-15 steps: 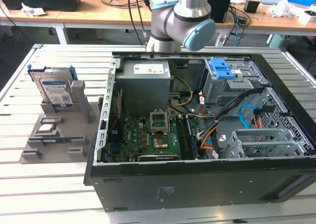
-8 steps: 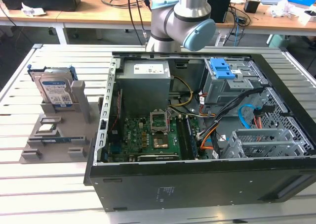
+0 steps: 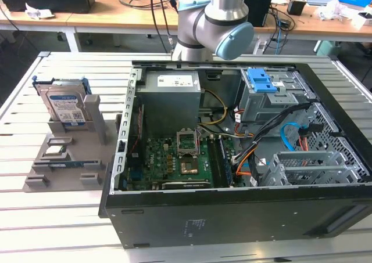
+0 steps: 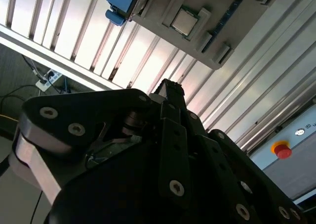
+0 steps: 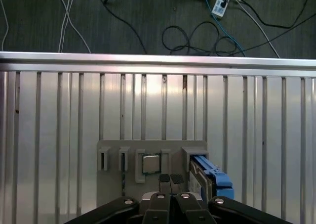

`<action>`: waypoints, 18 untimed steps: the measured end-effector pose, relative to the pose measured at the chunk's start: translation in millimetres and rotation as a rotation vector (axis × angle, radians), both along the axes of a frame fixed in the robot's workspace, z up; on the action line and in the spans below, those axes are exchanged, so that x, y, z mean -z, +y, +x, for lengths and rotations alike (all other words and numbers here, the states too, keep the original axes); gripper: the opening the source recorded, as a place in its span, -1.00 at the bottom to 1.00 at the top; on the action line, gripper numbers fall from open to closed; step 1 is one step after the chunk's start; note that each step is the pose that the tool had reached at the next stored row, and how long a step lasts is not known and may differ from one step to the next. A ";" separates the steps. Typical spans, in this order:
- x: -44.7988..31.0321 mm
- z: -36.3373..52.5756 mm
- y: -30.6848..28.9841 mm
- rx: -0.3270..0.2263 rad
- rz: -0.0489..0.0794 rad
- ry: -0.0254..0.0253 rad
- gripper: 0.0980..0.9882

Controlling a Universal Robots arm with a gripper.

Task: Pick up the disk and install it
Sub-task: 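Pick up the disk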

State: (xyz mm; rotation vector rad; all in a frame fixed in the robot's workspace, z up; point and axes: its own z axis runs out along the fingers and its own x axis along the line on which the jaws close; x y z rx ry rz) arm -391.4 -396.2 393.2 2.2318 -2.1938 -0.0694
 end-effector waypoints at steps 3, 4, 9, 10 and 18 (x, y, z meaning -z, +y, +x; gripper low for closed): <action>0.0 0.0 0.0 -0.001 0.000 0.0000 -0.56; 0.0 0.0 0.0 -0.001 0.000 0.0000 -0.42; 0.0 0.0 0.0 -0.002 0.000 0.0000 0.13; 0.0 0.0 0.0 -0.002 0.000 0.0000 0.13; 0.0 12.4 2.8 -0.002 0.000 0.0000 0.13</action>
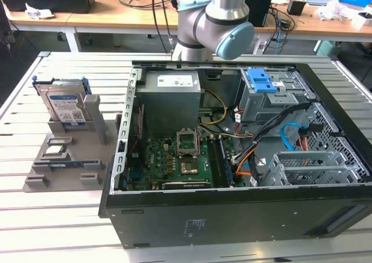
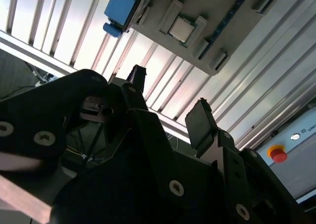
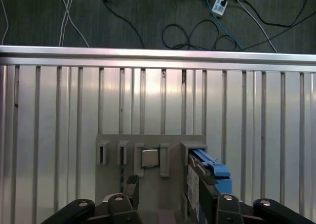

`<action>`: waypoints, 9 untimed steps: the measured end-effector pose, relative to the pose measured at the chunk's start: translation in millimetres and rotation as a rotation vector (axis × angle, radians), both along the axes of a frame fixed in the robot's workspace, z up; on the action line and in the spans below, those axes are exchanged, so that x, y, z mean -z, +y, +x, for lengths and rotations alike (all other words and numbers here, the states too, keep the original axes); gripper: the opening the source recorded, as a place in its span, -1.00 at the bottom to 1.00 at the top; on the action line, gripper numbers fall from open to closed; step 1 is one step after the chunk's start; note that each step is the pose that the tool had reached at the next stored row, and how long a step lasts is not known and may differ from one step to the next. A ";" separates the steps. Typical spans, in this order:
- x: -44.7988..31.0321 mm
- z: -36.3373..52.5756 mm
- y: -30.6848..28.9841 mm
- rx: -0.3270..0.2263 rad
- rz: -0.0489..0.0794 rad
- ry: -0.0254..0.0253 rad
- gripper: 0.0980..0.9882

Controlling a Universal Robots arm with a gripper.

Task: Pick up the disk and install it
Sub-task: 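Pick up the disk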

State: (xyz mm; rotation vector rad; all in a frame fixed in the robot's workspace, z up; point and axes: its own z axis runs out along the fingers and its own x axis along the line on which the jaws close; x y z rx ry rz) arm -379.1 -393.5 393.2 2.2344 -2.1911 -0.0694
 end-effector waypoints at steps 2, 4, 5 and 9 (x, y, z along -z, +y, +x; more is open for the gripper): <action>0.0 3.5 0.9 0.000 0.000 0.0000 0.13; 0.1 5.9 1.5 0.000 0.000 -0.0001 0.13; 0.2 7.8 2.0 0.000 0.000 0.0000 0.13; 0.8 13.0 3.9 0.000 -0.001 0.0001 0.13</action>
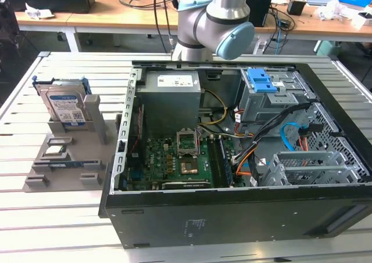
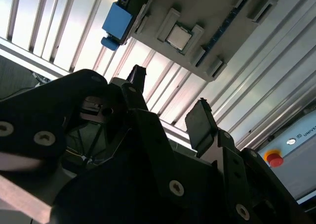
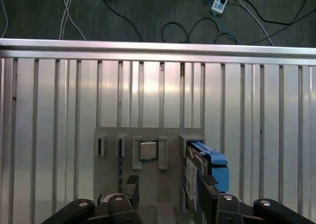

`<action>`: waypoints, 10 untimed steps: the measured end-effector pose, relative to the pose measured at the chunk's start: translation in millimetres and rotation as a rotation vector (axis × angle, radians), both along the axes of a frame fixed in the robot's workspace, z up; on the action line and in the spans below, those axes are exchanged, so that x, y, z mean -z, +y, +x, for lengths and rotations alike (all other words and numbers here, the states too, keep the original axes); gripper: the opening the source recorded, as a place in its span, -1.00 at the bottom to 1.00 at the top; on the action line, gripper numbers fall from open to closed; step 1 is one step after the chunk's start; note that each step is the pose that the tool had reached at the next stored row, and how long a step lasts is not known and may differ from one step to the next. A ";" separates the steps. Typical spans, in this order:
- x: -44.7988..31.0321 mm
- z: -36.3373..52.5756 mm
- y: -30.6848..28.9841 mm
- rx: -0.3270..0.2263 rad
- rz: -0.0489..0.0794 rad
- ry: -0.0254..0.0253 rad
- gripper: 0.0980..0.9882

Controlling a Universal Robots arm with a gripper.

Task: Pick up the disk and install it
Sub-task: 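Pick up the disk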

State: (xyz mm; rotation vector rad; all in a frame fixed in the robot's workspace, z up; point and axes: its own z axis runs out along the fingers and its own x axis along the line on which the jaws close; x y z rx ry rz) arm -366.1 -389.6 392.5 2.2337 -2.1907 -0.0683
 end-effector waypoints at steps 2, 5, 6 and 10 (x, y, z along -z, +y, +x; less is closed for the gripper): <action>0.9 1.3 0.6 0.000 -0.001 -0.0001 0.13; 4.2 2.6 1.2 0.000 -0.001 -0.0004 0.13; 5.1 2.9 1.3 0.000 -0.001 -0.0002 0.13; 10.7 3.8 1.7 0.000 -0.002 -0.0001 0.13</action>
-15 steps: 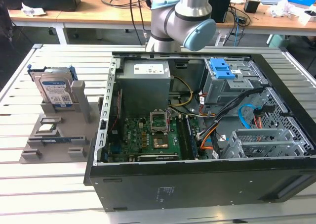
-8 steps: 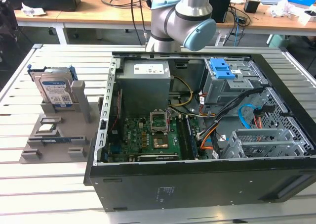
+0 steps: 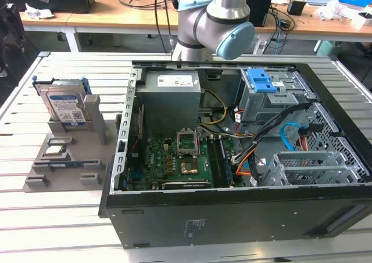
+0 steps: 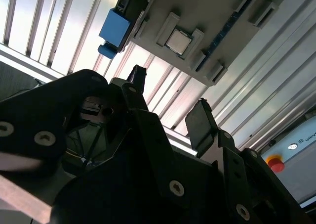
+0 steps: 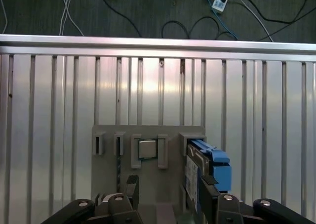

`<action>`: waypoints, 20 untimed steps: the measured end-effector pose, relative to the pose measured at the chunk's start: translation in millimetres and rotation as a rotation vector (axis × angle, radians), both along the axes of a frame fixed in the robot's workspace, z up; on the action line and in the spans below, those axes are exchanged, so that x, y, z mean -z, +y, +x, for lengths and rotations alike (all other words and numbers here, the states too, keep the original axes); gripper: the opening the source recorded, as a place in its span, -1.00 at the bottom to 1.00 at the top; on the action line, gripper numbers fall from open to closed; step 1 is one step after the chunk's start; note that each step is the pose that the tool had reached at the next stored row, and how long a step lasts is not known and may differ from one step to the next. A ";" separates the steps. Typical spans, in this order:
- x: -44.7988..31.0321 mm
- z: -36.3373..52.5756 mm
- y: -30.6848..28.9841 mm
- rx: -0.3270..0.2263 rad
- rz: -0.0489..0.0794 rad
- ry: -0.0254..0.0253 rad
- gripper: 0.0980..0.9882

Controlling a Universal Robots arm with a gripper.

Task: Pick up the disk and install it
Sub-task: 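Pick up the disk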

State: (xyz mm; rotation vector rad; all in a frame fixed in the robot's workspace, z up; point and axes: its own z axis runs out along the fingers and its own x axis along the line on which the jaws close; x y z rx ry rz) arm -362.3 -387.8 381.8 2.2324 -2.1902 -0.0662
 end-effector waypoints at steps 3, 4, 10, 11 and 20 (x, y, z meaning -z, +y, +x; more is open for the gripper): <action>2.5 0.6 0.2 0.001 0.000 0.0000 0.13; 3.2 0.8 0.2 0.001 0.000 -0.0001 0.13; 6.2 1.4 0.3 0.004 -0.001 -0.0001 0.13; 6.6 1.5 0.3 0.005 -0.001 0.0000 0.13; 12.8 2.7 0.3 0.008 -0.001 -0.0001 0.13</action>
